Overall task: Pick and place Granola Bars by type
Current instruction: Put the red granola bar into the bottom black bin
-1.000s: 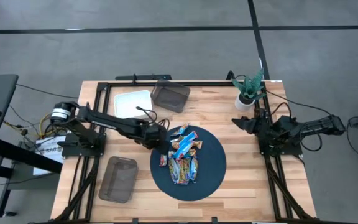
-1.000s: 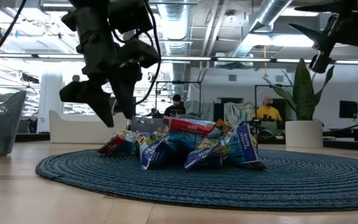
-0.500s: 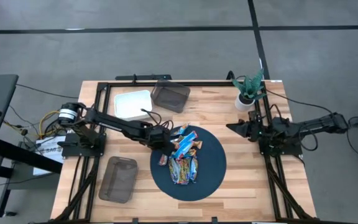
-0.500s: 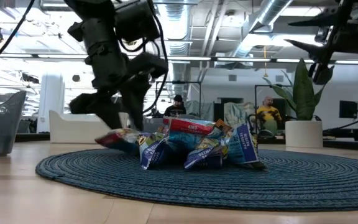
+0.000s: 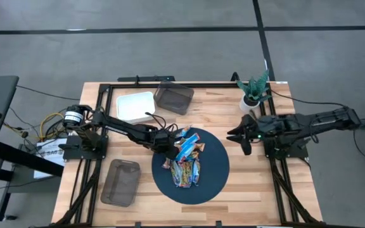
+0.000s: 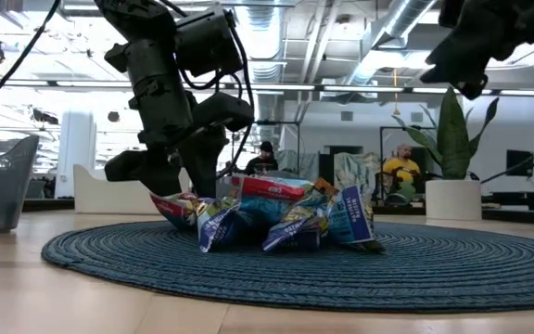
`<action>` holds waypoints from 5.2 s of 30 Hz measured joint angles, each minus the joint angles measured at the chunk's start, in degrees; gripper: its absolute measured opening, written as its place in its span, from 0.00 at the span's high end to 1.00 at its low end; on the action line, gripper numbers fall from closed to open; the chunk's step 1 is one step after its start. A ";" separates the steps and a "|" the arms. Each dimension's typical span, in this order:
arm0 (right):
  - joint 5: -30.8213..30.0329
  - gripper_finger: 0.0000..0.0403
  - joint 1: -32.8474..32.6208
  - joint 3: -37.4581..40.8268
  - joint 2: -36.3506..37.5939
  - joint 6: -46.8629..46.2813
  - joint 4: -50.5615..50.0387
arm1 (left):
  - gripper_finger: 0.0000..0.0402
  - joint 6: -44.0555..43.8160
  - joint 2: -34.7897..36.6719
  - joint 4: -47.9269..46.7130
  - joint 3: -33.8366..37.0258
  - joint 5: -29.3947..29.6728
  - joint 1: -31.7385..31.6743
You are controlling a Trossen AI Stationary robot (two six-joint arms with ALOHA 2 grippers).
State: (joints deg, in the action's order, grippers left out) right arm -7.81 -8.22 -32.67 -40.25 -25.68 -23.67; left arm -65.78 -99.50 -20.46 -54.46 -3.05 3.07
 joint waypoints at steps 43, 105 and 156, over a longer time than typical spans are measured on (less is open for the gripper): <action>0.37 0.70 1.30 -4.76 -8.78 3.79 -0.55 | 0.89 -9.41 36.65 -34.38 -0.07 -11.56 21.52; 0.37 0.70 1.24 -4.71 -8.78 3.66 -1.61 | 0.48 25.26 -10.76 -12.76 -23.99 2.44 2.29; 0.28 0.70 1.26 -4.71 -8.80 3.70 -1.58 | 0.84 25.26 -14.68 -18.02 -29.94 6.84 0.68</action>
State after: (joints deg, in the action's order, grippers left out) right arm -7.53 -6.96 -37.39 -49.06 -21.98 -25.26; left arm -40.52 -114.18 -38.48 -84.40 3.79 3.75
